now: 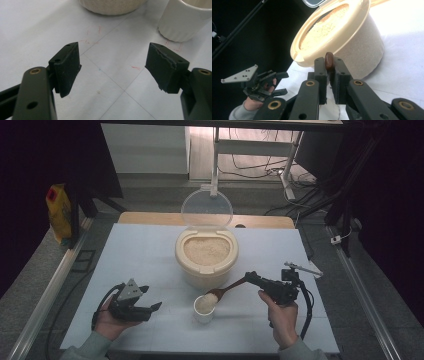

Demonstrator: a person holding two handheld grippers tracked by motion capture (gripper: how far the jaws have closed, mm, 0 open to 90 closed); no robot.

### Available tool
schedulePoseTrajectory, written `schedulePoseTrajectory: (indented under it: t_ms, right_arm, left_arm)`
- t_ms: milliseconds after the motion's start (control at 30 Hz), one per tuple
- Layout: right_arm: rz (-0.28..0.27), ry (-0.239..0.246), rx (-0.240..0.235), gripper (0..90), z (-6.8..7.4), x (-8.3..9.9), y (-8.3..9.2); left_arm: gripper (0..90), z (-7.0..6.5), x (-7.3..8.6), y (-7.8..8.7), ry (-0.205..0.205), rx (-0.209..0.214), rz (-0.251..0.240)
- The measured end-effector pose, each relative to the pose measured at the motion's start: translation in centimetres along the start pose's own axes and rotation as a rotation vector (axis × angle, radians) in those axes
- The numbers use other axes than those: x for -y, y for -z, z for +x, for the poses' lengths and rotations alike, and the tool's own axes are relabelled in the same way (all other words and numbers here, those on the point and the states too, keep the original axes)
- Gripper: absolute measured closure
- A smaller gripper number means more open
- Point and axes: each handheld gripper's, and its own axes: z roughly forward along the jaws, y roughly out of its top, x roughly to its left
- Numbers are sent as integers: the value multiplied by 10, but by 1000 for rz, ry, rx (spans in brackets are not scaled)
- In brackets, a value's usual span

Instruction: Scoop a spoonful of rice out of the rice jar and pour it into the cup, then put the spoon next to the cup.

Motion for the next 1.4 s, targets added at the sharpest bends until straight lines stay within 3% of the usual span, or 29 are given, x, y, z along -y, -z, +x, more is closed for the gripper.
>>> schedulePoseTrajectory:
  t_ms: [333, 700, 767, 900, 1100, 1233, 1400]
  right_arm:
    - [9, 124, 18, 833, 18, 0, -5]
    - [0, 381, 22, 833, 42, 6, -5]
    - [-10, 385, 15, 833, 43, 6, -4]
    - [-44, 348, 6, 833, 37, 2, 5]
    - [-62, 290, 5, 833, 22, -6, 33]
    - [-50, 266, 11, 833, 15, -7, 44]
    - [0, 258, 19, 833, 9, -5, 46]
  left_arm:
    - [272, 0, 0, 0, -1, -1, -1]
    - [272, 0, 1, 0, 1, -3, 0]
    - [272, 0, 1, 1, 1, -3, 0]
    - [272, 1, 2, 1, 3, -2, 0]
    - [272, 1, 1, 0, 3, -3, 2]
    - [271, 0, 0, 0, 2, -5, 6]
    - [271, 0, 0, -1, 1, -4, 5]
